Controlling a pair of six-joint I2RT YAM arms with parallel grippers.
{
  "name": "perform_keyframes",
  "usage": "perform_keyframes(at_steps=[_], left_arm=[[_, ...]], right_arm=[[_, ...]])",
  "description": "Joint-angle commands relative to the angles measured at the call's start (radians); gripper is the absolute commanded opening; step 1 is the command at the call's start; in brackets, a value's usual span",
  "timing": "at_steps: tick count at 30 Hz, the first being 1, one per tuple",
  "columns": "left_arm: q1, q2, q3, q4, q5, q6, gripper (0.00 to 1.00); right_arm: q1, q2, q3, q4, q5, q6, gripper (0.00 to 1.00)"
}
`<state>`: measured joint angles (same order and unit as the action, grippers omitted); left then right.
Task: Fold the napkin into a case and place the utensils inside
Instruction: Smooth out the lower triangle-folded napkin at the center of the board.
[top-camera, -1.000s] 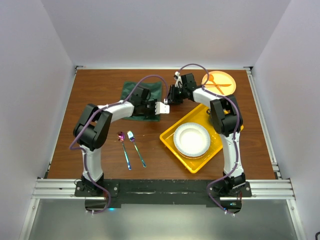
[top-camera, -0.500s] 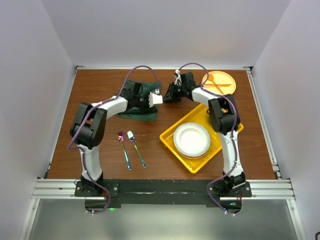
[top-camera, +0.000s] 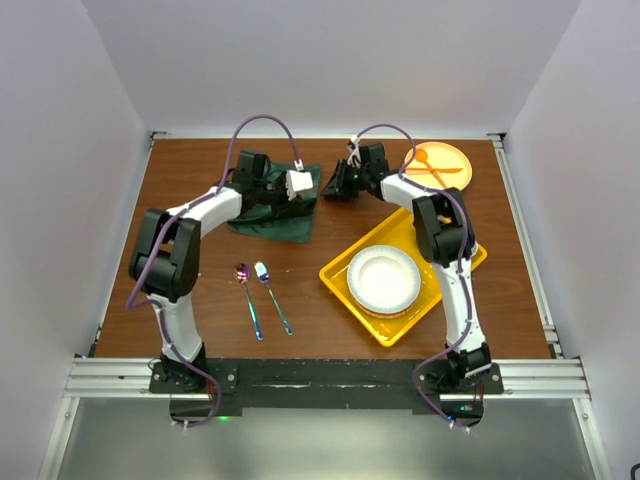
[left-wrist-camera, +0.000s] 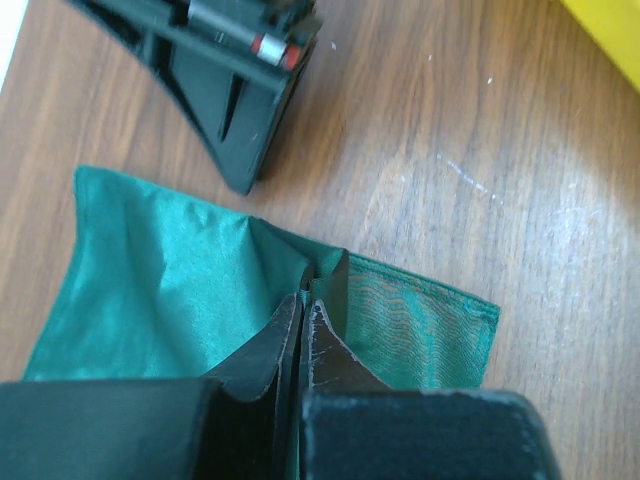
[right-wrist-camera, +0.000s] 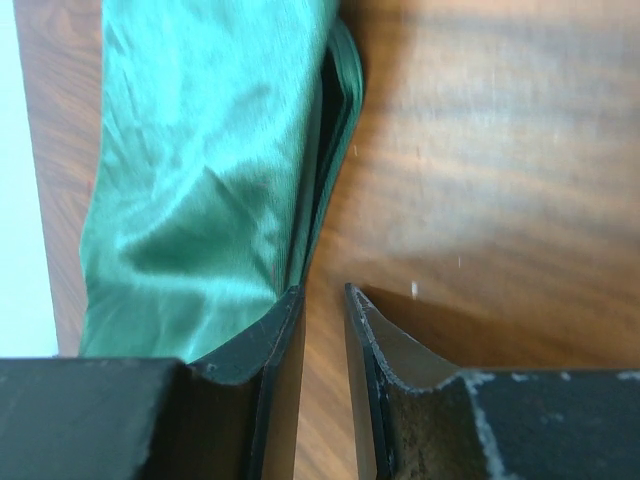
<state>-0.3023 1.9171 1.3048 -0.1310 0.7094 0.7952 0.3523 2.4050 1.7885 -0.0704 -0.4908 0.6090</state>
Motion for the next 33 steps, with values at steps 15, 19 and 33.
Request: perform_keyframes(at_steps=[15, 19, 33], left_arm=[[0.019, -0.084, 0.039, 0.01, 0.082, -0.047, 0.0], [0.019, -0.079, 0.045, -0.005, 0.075, -0.036, 0.0], [0.038, -0.056, 0.08, -0.021, 0.078, -0.036, 0.0]], right_arm=[[0.001, 0.131, 0.098, 0.038, 0.098, 0.07, 0.21], [-0.007, 0.117, 0.075, 0.125, 0.077, 0.083, 0.15], [-0.052, 0.098, 0.064, 0.368, -0.132, 0.333, 0.57]])
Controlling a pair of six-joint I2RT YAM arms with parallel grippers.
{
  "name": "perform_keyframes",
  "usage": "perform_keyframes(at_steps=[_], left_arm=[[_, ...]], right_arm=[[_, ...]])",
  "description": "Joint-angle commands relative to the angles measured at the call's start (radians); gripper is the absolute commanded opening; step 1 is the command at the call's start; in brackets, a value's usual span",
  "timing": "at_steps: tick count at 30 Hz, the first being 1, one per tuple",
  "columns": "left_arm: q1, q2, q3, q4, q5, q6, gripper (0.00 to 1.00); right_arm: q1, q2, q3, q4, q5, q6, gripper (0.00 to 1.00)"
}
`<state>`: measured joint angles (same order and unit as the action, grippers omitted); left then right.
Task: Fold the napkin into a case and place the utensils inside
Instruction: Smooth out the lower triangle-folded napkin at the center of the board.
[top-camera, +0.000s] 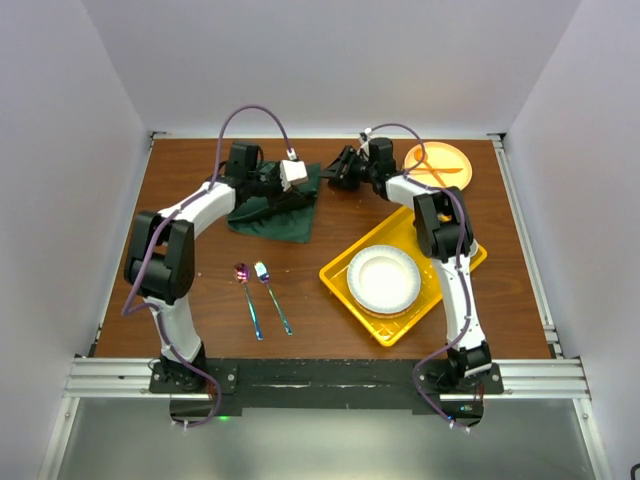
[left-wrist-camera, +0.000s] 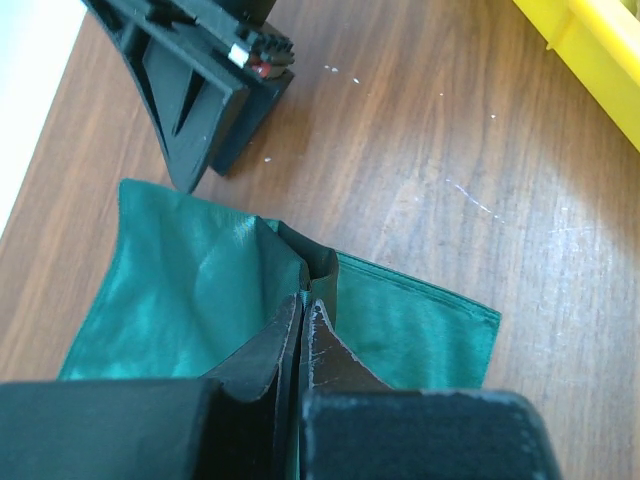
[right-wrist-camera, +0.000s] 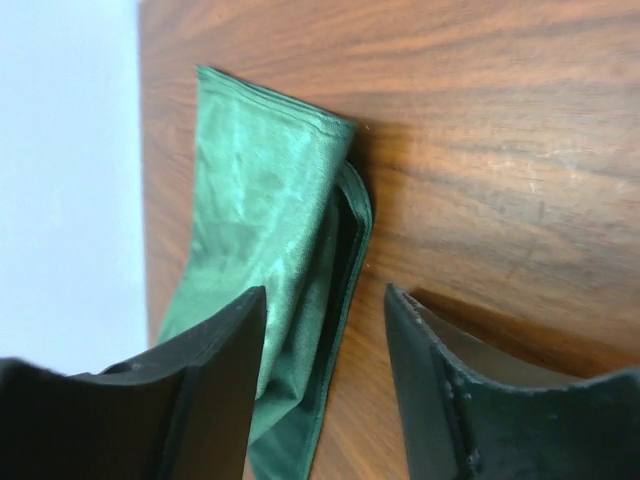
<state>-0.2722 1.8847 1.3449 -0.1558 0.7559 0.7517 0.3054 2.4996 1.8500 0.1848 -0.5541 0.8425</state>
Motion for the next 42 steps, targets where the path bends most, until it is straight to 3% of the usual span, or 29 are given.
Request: perform_keyframes(at_steps=[1, 12, 42], left_arm=[[0.01, -0.024, 0.04, 0.002, 0.031, 0.008, 0.0], [0.008, -0.01, 0.051, -0.021, 0.031, 0.018, 0.0], [0.008, -0.007, 0.057, -0.057, 0.028, 0.044, 0.0]], right_arm=[[-0.005, 0.013, 0.006, 0.122, -0.079, 0.124, 0.61], [0.012, 0.05, 0.044, 0.188, -0.121, 0.222, 0.79], [0.04, 0.117, 0.146, 0.142, -0.115, 0.208, 0.79]])
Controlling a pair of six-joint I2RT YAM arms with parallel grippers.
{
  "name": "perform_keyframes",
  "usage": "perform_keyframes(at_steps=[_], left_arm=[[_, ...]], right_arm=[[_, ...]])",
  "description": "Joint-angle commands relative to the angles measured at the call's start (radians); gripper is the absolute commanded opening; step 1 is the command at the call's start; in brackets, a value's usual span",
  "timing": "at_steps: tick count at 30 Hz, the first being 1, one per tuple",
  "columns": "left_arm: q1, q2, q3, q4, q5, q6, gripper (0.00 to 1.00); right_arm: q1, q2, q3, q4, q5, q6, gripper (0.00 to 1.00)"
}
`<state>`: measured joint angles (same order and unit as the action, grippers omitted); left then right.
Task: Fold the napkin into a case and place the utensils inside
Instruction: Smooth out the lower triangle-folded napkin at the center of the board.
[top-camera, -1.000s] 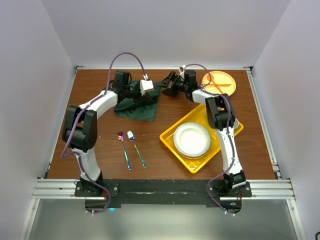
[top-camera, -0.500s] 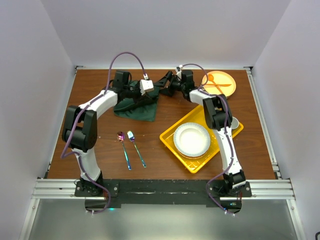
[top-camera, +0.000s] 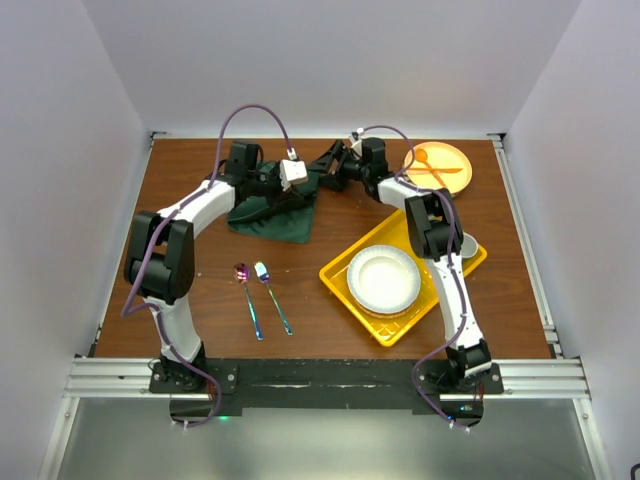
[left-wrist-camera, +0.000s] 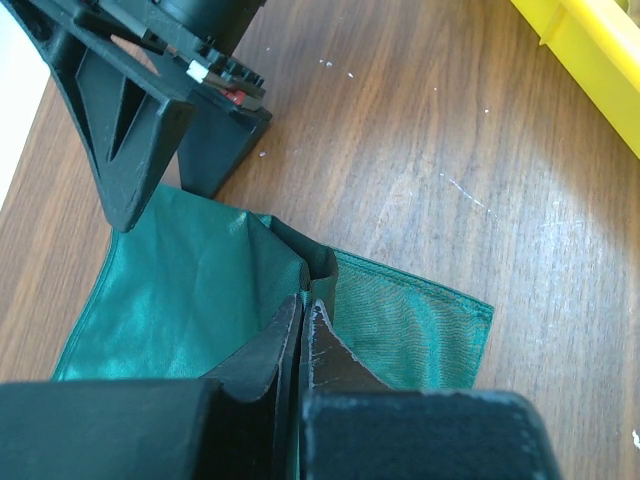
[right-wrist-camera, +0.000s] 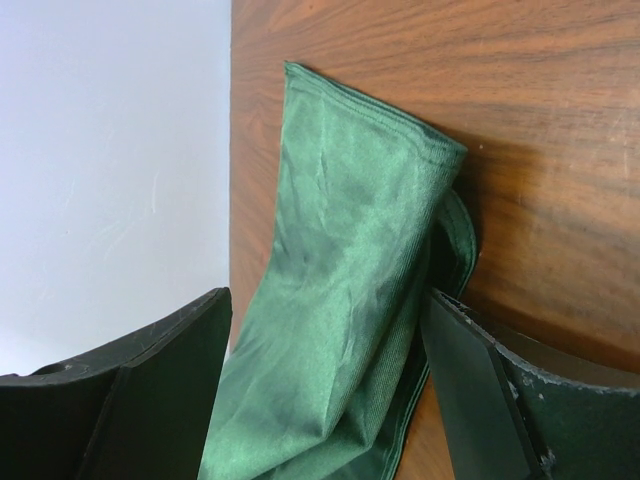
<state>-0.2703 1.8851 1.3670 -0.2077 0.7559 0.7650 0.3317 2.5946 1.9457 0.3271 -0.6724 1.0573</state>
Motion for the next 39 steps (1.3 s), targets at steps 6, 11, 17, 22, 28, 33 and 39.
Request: perform_keyframes(at_steps=[6, 11, 17, 22, 28, 33, 39], left_arm=[[0.006, -0.009, 0.017, -0.056, 0.034, 0.063, 0.0], [-0.004, 0.0, -0.005, -0.07, 0.028, 0.074, 0.0], [-0.024, -0.006, -0.049, -0.091, 0.016, 0.114, 0.0], [-0.033, -0.011, -0.08, -0.117, 0.006, 0.146, 0.0], [-0.035, 0.002, -0.086, -0.136, -0.003, 0.158, 0.0], [-0.035, 0.014, -0.095, -0.137, -0.021, 0.16, 0.0], [-0.033, 0.035, -0.097, -0.156, -0.036, 0.177, 0.0]], right_arm=[[0.017, 0.044, 0.053, -0.031, 0.034, -0.026, 0.8], [0.017, 0.045, 0.041, -0.045, 0.042, -0.036, 0.8], [0.017, 0.047, 0.038, -0.066, 0.057, -0.051, 0.81], [0.015, 0.05, 0.041, -0.079, 0.066, -0.057, 0.81], [0.015, 0.053, 0.044, -0.088, 0.069, -0.065, 0.81], [0.015, 0.053, 0.044, -0.091, 0.071, -0.069, 0.8], [0.015, 0.055, 0.048, -0.102, 0.076, -0.079, 0.8]])
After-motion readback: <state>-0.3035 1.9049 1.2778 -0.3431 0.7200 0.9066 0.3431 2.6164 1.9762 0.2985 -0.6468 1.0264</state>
